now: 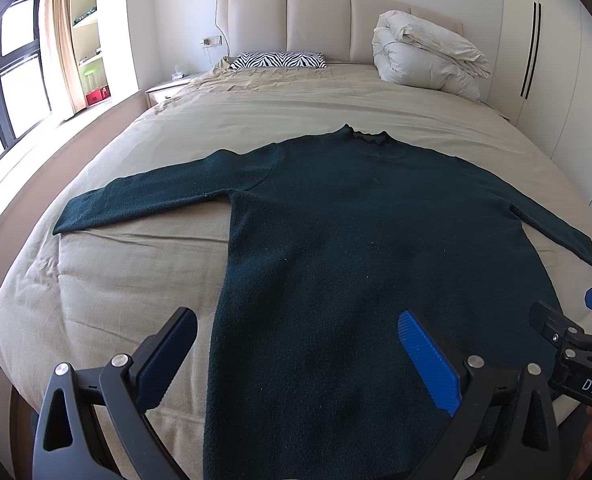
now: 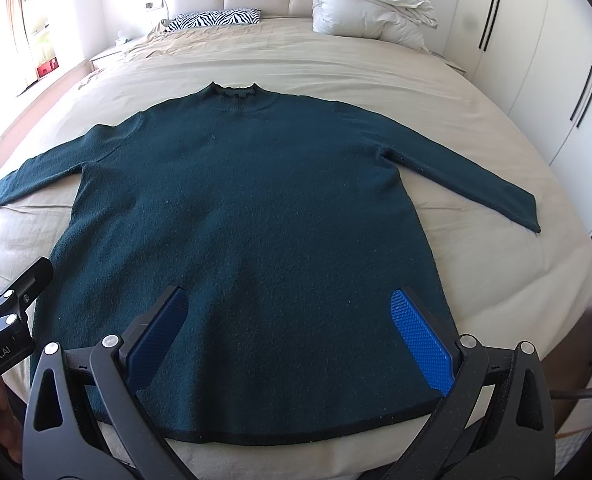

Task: Fold small clothes

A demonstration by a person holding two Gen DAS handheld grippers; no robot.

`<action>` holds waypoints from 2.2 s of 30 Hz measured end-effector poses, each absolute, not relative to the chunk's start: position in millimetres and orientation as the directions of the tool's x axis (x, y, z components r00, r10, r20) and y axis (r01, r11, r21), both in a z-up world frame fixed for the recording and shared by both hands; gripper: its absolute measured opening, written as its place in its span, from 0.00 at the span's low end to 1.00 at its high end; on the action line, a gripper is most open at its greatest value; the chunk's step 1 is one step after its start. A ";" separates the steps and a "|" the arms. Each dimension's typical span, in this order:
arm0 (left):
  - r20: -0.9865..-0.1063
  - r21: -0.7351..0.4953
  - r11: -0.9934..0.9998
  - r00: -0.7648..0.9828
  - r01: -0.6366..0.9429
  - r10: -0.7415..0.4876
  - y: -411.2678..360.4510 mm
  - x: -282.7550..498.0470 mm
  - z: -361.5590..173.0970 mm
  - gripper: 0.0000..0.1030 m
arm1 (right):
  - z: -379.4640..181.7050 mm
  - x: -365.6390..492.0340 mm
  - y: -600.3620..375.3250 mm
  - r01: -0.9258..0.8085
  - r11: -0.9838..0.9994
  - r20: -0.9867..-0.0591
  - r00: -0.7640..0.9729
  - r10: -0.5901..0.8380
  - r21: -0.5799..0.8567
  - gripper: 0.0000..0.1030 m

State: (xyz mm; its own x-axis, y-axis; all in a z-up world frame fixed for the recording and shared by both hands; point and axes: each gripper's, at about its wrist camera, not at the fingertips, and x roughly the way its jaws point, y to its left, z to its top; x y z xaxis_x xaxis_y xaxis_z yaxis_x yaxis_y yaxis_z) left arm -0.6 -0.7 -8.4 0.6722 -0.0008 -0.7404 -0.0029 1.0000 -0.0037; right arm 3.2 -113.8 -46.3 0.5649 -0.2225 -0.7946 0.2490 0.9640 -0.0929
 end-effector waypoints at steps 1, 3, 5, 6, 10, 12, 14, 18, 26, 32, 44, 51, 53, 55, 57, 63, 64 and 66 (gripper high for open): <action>-0.741 -0.004 1.000 0.672 -0.002 -0.002 -1.1 -0.8 -8.7 1.00 | -46.6 3.0 -113.7 0.249 0.964 -0.795 0.564 -0.223 -0.093 1.00; -0.741 -0.004 1.000 0.672 -0.002 -0.002 -1.3 -1.0 -8.8 1.00 | -46.5 2.9 -113.9 0.249 0.964 -0.795 0.564 -0.222 -0.092 1.00; -0.741 -0.004 1.000 0.672 -0.002 -0.002 -1.4 -1.0 -8.9 1.00 | -46.9 2.6 -114.0 0.249 0.964 -0.795 0.564 -0.221 -0.092 1.00; -0.741 -0.004 1.000 0.672 -0.001 -0.002 -1.5 -1.0 -8.9 1.00 | -46.7 2.8 -114.3 0.249 0.964 -0.795 0.564 -0.222 -0.092 1.00; -0.742 -0.005 1.000 0.670 -0.001 -0.004 -1.5 -1.0 -9.0 1.00 | -47.2 2.7 -114.0 0.249 0.964 -0.795 0.564 -0.222 -0.093 1.00; -0.742 -0.006 1.000 0.670 0.000 -0.004 -1.5 -2.0 -9.3 1.00 | -47.0 2.6 -114.1 0.249 0.964 -0.796 0.564 -0.221 -0.092 1.00; -0.743 -0.005 1.000 0.669 0.000 -0.004 -1.5 -2.1 -9.5 1.00 | -47.2 2.6 -114.0 0.248 0.964 -0.796 0.564 -0.221 -0.092 1.00; -0.744 -0.006 1.000 0.668 0.000 -0.004 -0.5 -2.8 -10.0 1.00 | -48.2 2.4 -115.8 0.248 0.964 -0.797 0.562 -0.221 -0.092 1.00; -0.744 -0.006 1.000 0.668 0.001 -0.005 -0.4 -2.8 -10.1 1.00 | -50.2 1.1 -115.4 0.247 0.964 -0.797 0.561 -0.221 -0.094 1.00; -0.744 -0.007 1.000 0.668 0.000 -0.005 1.0 -2.9 -11.3 1.00 | -51.2 0.3 -115.1 0.247 0.965 -0.798 0.561 -0.221 -0.094 1.00; -0.745 -0.088 0.996 0.664 0.003 -0.068 24.3 -0.5 -20.2 1.00 | -53.9 2.2 -116.9 0.256 0.962 -0.800 0.557 -0.224 -0.091 1.00; -0.718 -0.321 0.947 0.653 -0.005 -0.240 86.5 26.7 -21.7 1.00 | -49.5 14.1 -119.0 0.250 0.968 -0.788 0.589 -0.182 -0.036 1.00; -0.689 -0.390 0.921 0.665 -0.003 -0.289 108.1 36.3 -23.8 1.00 | -45.7 19.5 -118.1 0.247 0.969 -0.780 0.605 -0.161 -0.008 1.00; -0.708 -0.382 0.922 0.661 -0.060 -0.250 127.4 44.0 -26.3 1.00 | -41.9 24.6 -116.3 0.244 0.970 -0.768 0.623 -0.147 0.013 1.00; -0.713 -0.390 0.915 0.661 -0.099 -0.233 147.6 48.9 -28.6 1.00 | -37.4 33.8 -111.9 0.234 0.971 -0.757 0.641 -0.125 0.038 1.00; -0.674 -0.572 0.772 0.694 -0.276 -0.252 246.8 67.8 -50.2 1.00 | -31.4 60.5 -98.9 0.206 0.974 -0.753 0.654 -0.068 0.090 1.00; -0.657 -0.596 0.747 0.714 -0.296 -0.241 265.0 72.0 -52.6 1.00 | -31.3 64.7 -96.6 0.199 0.975 -0.753 0.655 -0.060 0.095 1.00; -0.610 -0.679 0.657 0.750 -0.329 -0.255 304.6 83.2 -61.8 1.00 | -31.4 74.1 -89.9 0.187 0.978 -0.755 0.654 -0.052 0.095 1.00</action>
State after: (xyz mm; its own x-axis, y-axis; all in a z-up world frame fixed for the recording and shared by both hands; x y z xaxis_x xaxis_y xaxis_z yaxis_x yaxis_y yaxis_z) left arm 83.2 304.6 -61.8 0.7501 -0.2550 -0.6101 -0.3287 0.6568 -0.6786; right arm 74.1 -89.9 -31.4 0.6538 -0.0516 -0.7549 0.1871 0.9777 0.0952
